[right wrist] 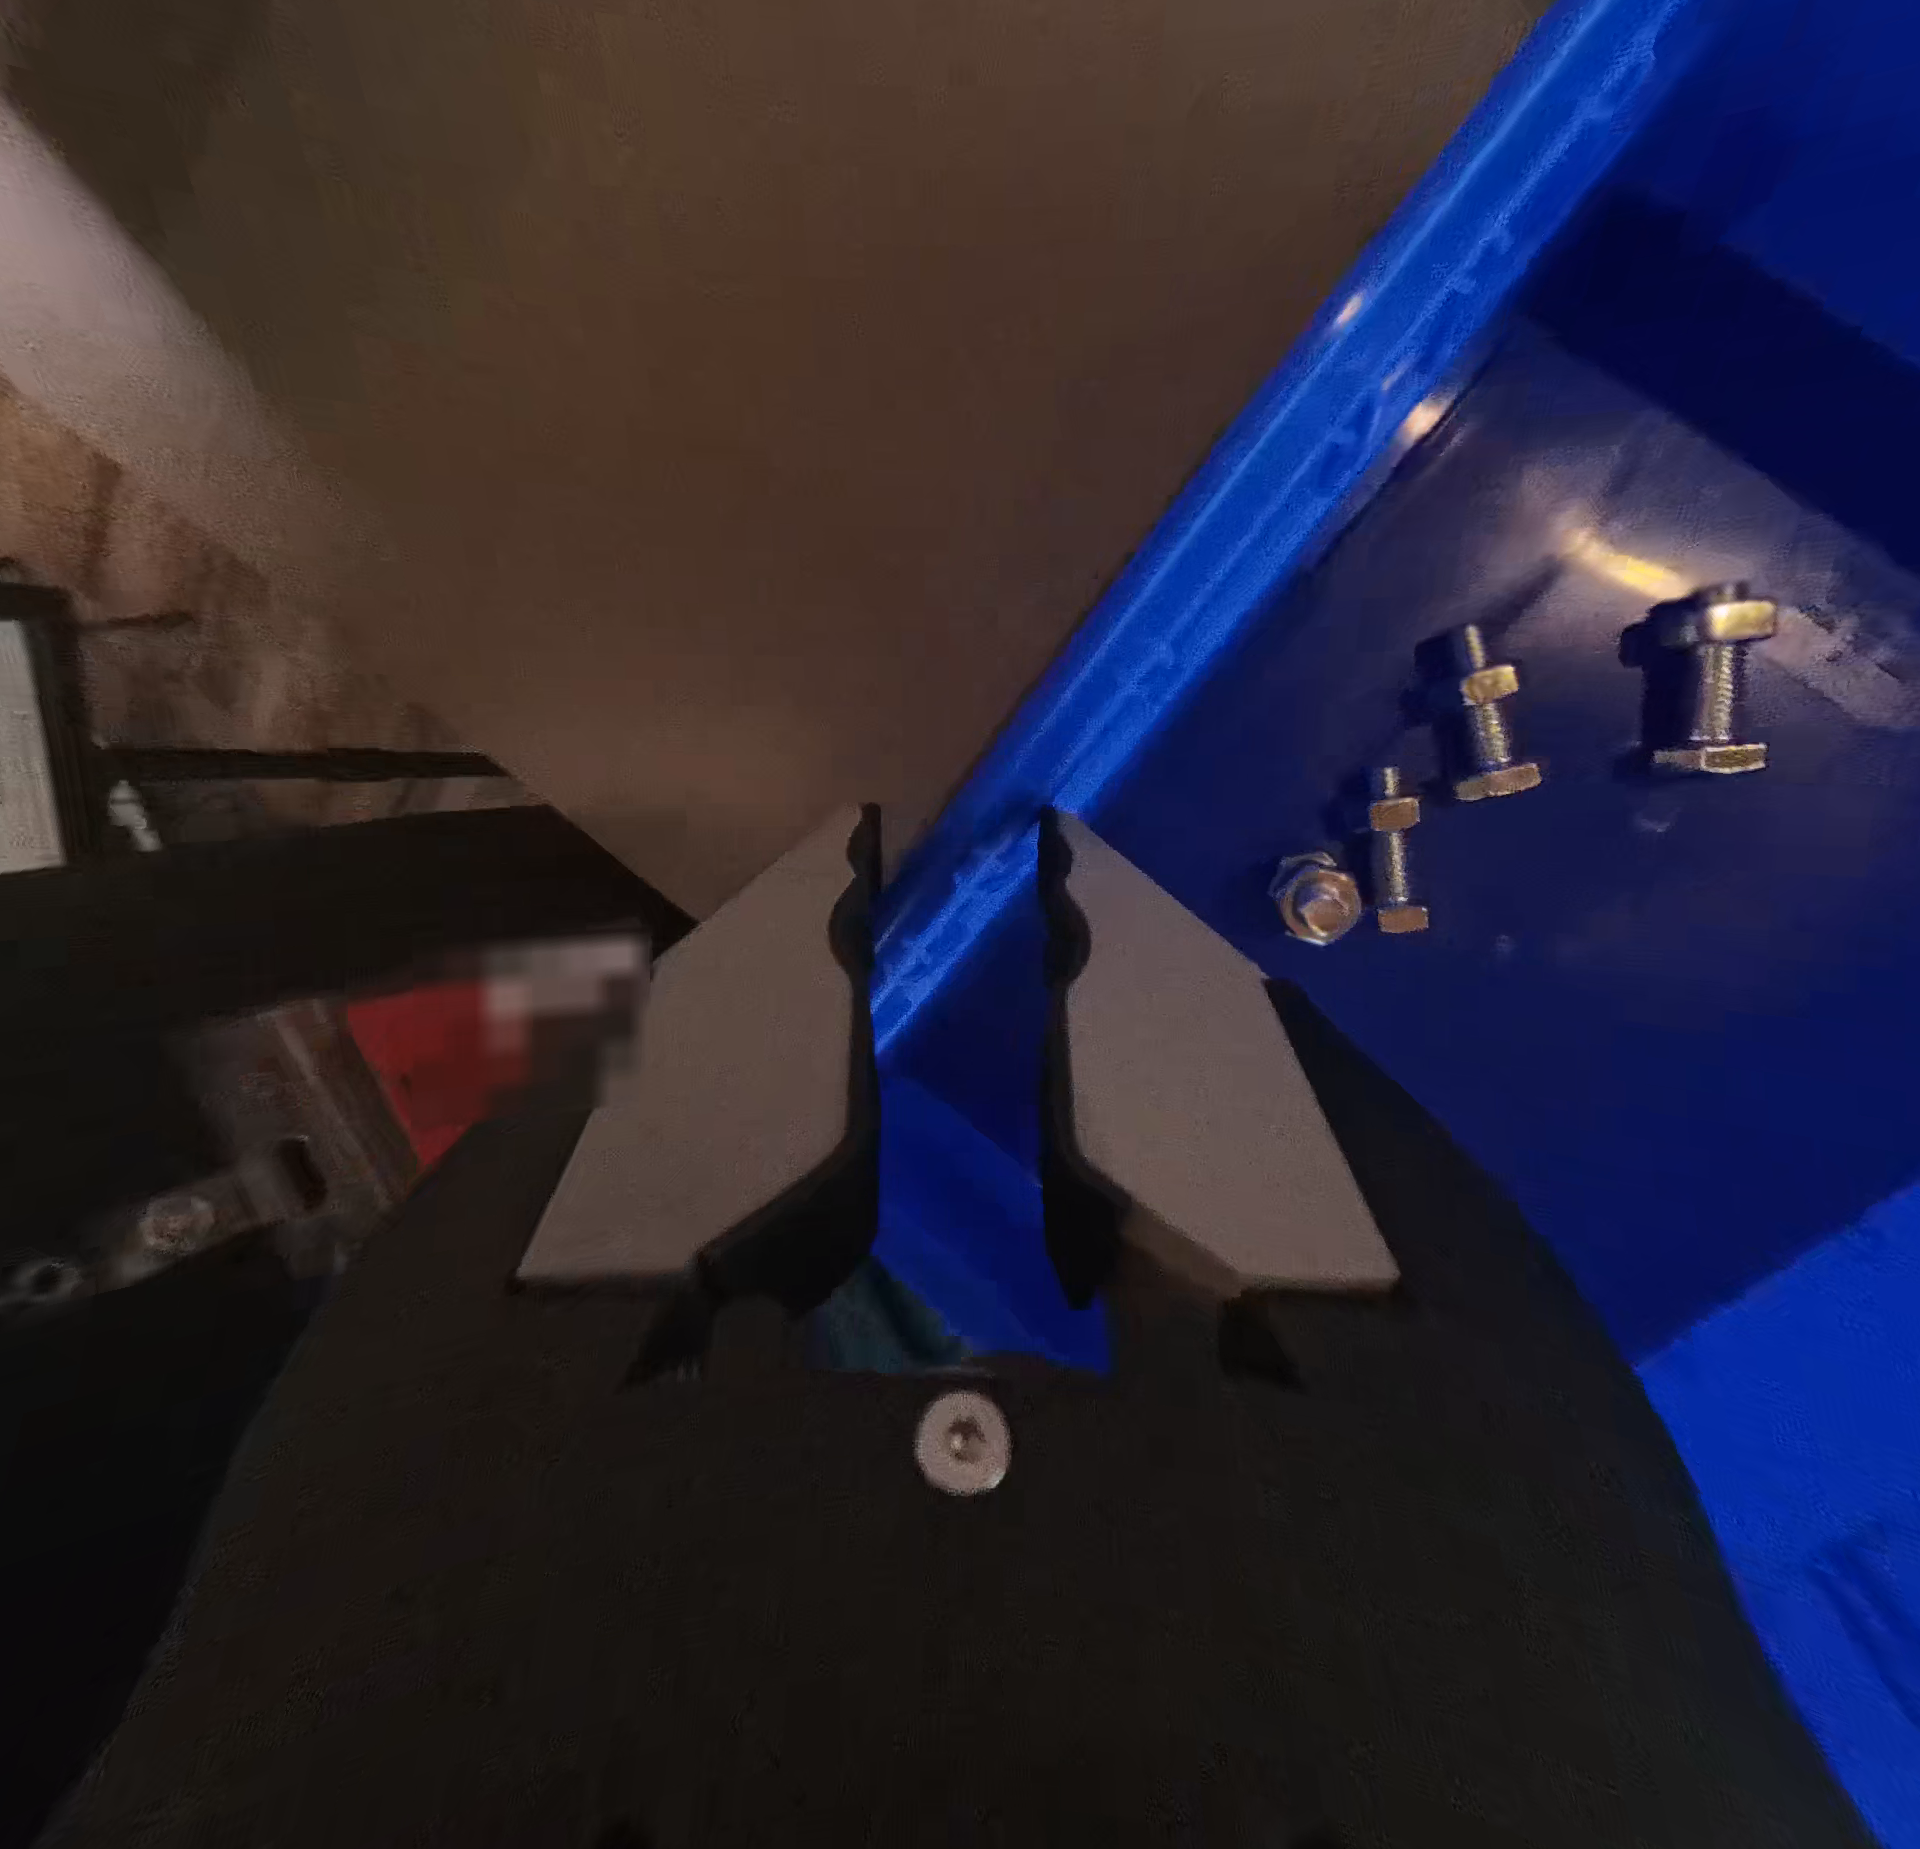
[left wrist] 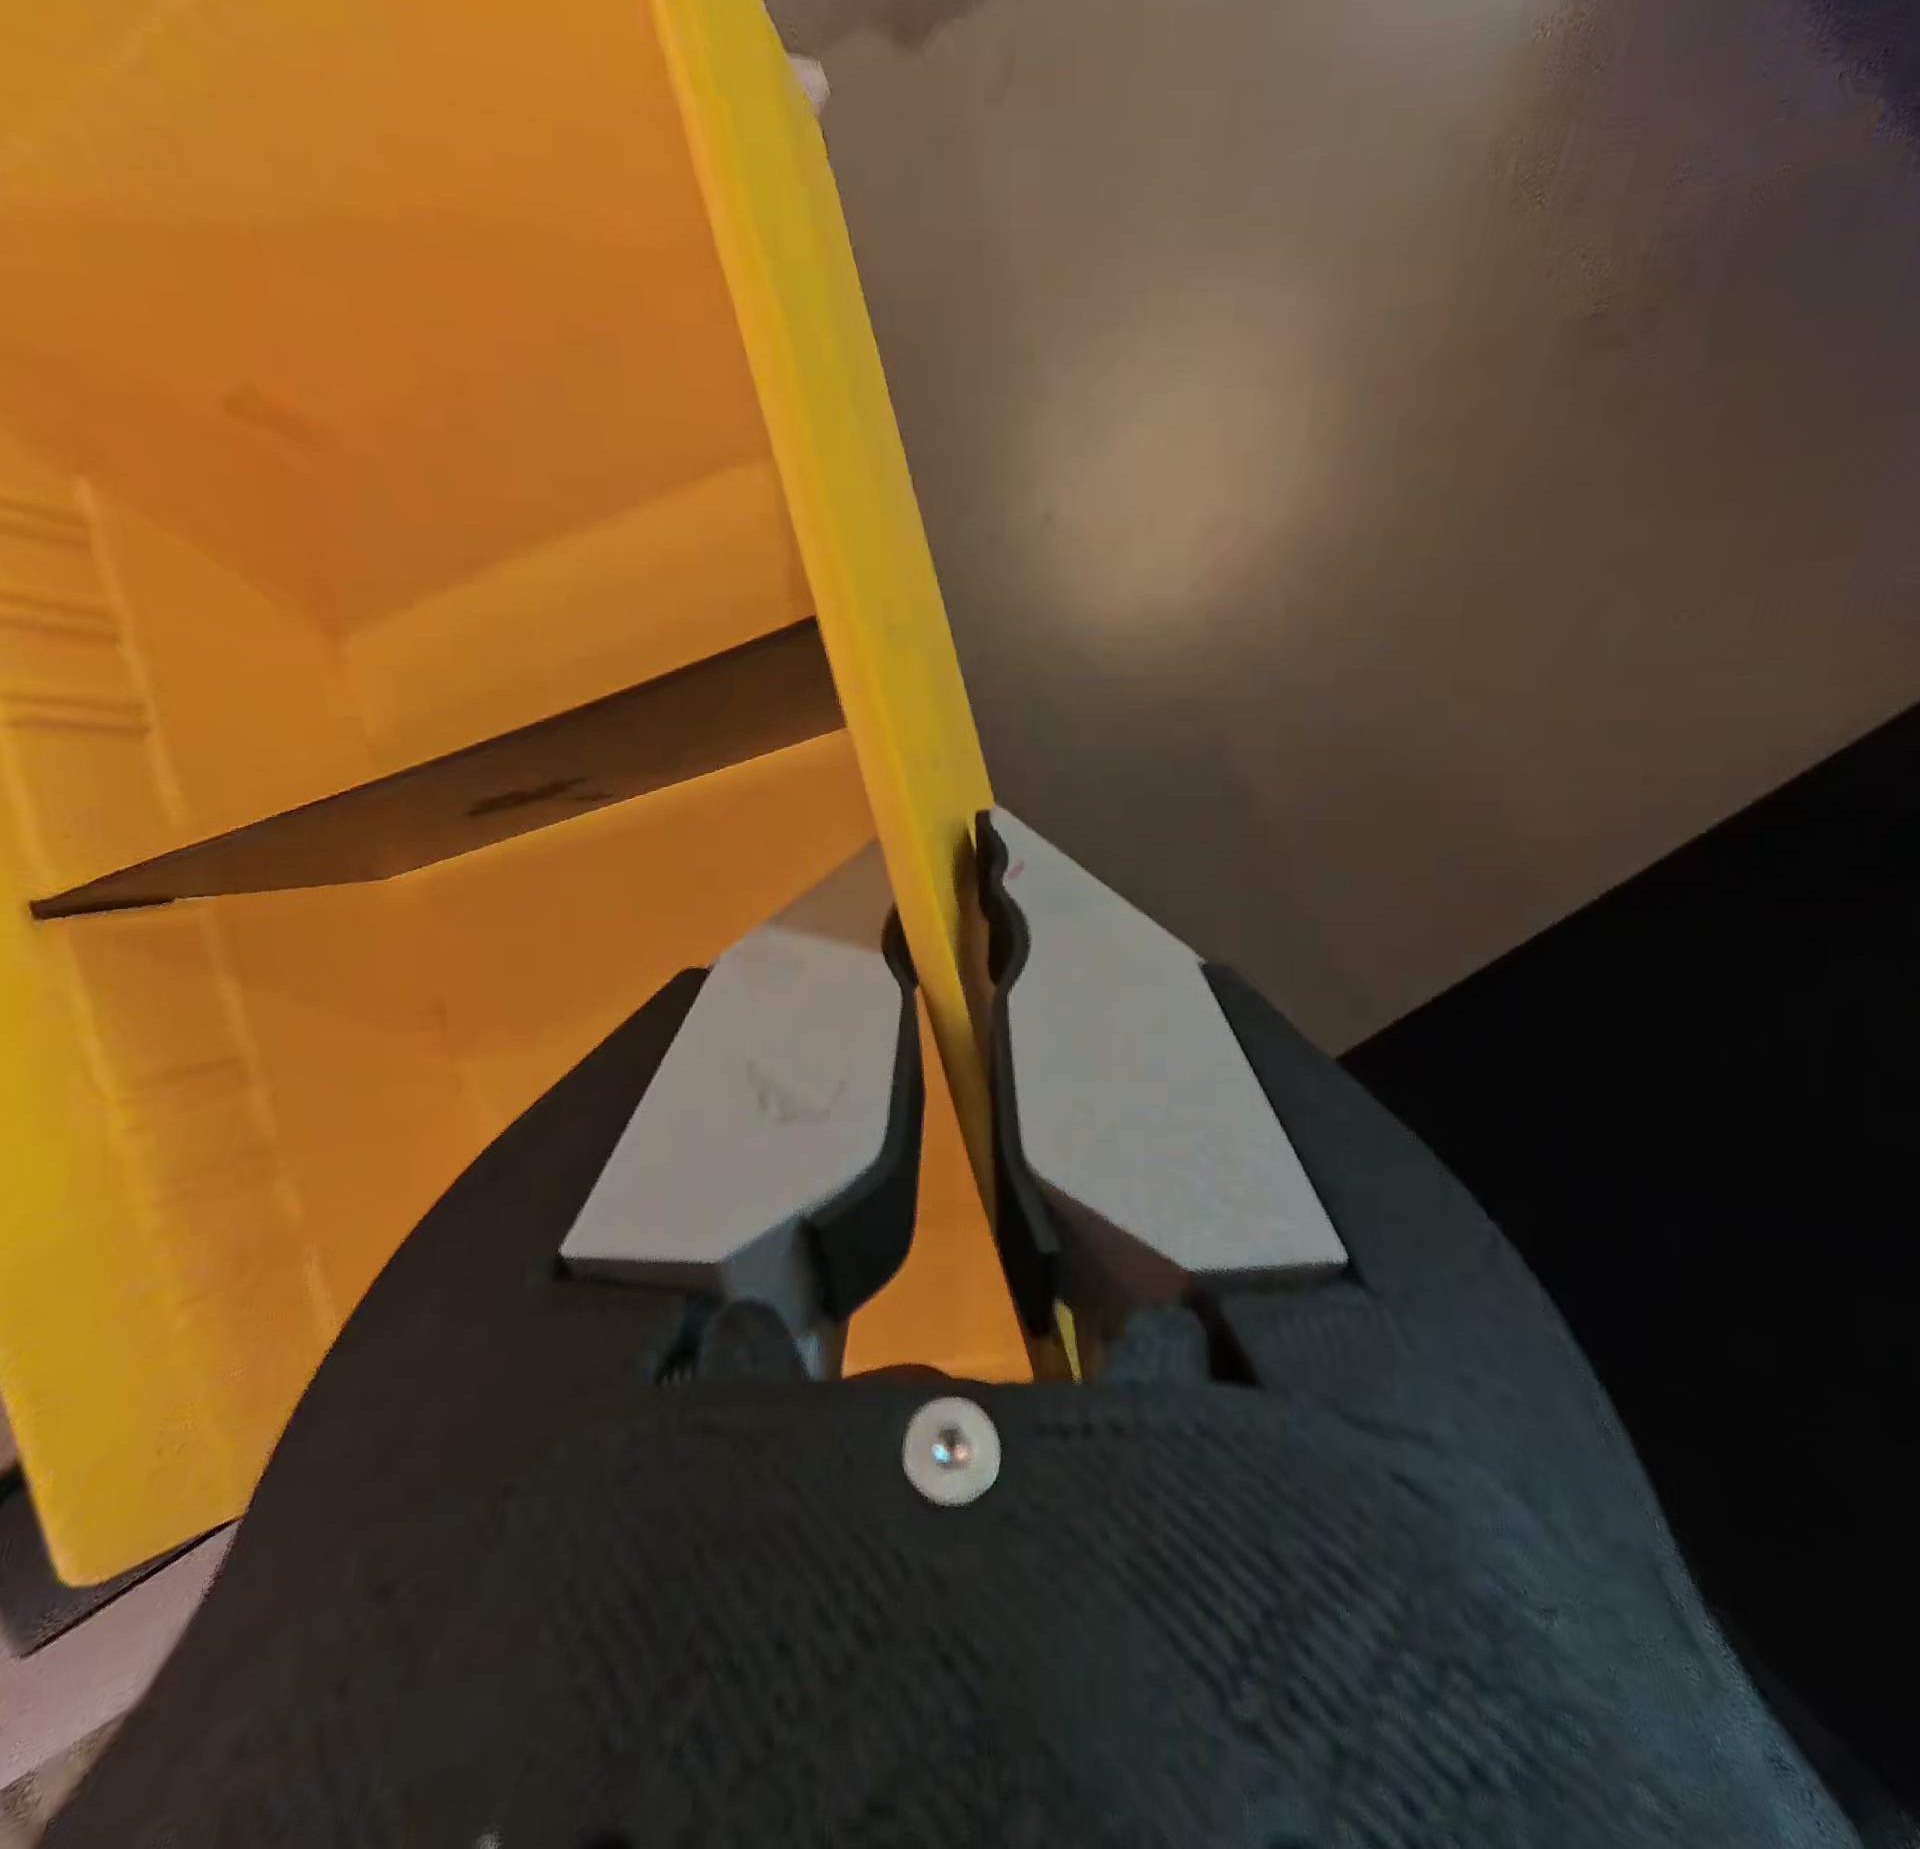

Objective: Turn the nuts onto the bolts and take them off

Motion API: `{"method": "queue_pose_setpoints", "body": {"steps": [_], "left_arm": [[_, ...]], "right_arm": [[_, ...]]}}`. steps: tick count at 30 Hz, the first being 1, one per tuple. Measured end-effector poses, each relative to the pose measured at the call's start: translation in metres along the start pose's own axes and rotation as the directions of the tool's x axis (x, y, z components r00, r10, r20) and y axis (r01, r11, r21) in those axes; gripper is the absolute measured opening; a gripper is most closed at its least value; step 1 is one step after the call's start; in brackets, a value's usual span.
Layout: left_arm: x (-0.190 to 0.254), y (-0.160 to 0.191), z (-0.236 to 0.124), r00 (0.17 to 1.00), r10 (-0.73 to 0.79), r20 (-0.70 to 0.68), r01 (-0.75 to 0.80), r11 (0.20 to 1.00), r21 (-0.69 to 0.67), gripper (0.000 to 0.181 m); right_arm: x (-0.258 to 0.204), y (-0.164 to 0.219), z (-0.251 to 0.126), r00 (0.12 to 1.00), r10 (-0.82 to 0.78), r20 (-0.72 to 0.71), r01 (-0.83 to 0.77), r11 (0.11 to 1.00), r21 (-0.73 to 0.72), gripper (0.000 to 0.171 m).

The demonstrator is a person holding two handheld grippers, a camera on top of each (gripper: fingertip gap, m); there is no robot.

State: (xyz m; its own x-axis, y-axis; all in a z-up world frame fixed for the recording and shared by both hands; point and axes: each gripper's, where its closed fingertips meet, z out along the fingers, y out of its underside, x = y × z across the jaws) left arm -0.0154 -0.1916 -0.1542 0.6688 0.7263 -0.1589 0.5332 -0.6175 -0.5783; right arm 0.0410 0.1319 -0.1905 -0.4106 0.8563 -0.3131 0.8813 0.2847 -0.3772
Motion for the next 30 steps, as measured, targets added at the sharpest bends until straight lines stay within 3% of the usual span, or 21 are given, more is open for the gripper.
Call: {"method": "queue_pose_setpoints", "body": {"steps": [7, 14, 18, 21, 24, 27, 30], "left_arm": [[-0.049, 0.0, -0.062, 0.99, -0.081, 0.115, 0.066, 0.99, 0.125, 0.003], [-0.083, 0.008, -0.111, 0.971, -0.146, 0.187, 0.105, 0.972, 0.213, 0.003], [-0.088, -0.001, -0.137, 0.956, -0.17, 0.238, 0.113, 0.965, 0.237, 0.004], [-0.067, -0.027, -0.156, 0.962, -0.146, 0.231, 0.08, 0.959, 0.273, 0.004], [-0.021, -0.068, -0.165, 0.982, -0.081, 0.173, 0.022, 0.947, 0.321, 0.004], [0.045, -0.118, -0.155, 0.998, 0.012, 0.068, -0.036, 0.932, 0.361, 0.004], [0.12, -0.166, -0.118, 0.992, 0.119, -0.041, -0.096, 0.928, 0.36, 0.004]], "right_arm": [[-0.135, -0.061, 0.069, 0.978, -0.156, 0.141, 0.161, 0.987, -0.023, 0.033], [-0.272, -0.117, 0.137, 0.902, -0.305, 0.306, 0.307, 0.951, 0.041, 0.034], [-0.327, -0.143, 0.125, 0.852, -0.35, 0.388, 0.311, 0.937, 0.161, 0.036], [-0.328, -0.148, 0.081, 0.847, -0.383, 0.37, 0.292, 0.915, 0.279, 0.039], [-0.309, -0.139, 0.013, 0.793, -0.473, 0.384, 0.294, 0.849, 0.439, 0.044], [-0.248, -0.122, -0.048, 0.787, -0.52, 0.332, 0.294, 0.79, 0.539, 0.047], [-0.154, -0.099, -0.09, 0.845, -0.469, 0.256, 0.269, 0.787, 0.555, 0.049]]}}
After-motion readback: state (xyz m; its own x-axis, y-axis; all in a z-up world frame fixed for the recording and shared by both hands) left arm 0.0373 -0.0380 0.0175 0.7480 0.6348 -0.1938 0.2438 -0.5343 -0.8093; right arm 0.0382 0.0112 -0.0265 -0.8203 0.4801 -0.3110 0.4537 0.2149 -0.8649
